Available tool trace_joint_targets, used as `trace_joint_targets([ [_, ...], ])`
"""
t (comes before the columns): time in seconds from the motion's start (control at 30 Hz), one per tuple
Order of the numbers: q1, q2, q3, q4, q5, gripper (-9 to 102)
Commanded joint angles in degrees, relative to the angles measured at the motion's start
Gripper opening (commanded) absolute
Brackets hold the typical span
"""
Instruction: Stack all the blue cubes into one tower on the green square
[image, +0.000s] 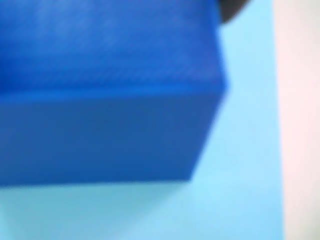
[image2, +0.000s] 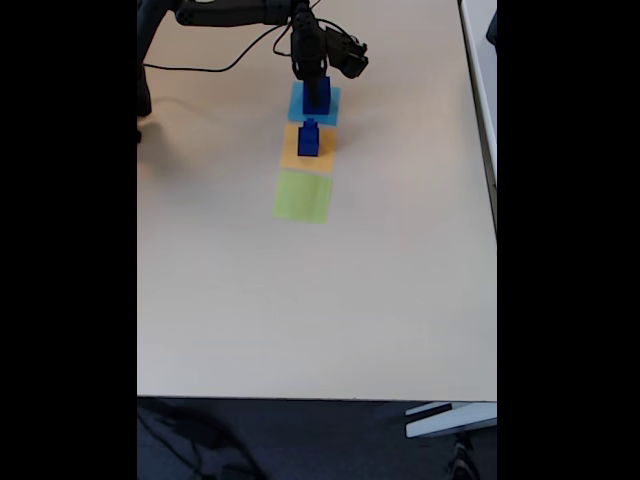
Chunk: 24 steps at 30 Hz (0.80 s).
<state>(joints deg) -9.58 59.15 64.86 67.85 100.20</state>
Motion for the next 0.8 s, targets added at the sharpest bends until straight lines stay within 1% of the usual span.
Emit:
trace_joint_targets([
  [0.0,1.05,2.02,-1.23,-0.53,-2.37,11],
  [0.4,1.32,3.43,-24.43,18.02,-6.24,11],
  [0.57,1.49,8.70,-27.33,20.92,-9.23,11],
  [0.77,2.99,19.51,-24.26,21.62,-12.48,11],
])
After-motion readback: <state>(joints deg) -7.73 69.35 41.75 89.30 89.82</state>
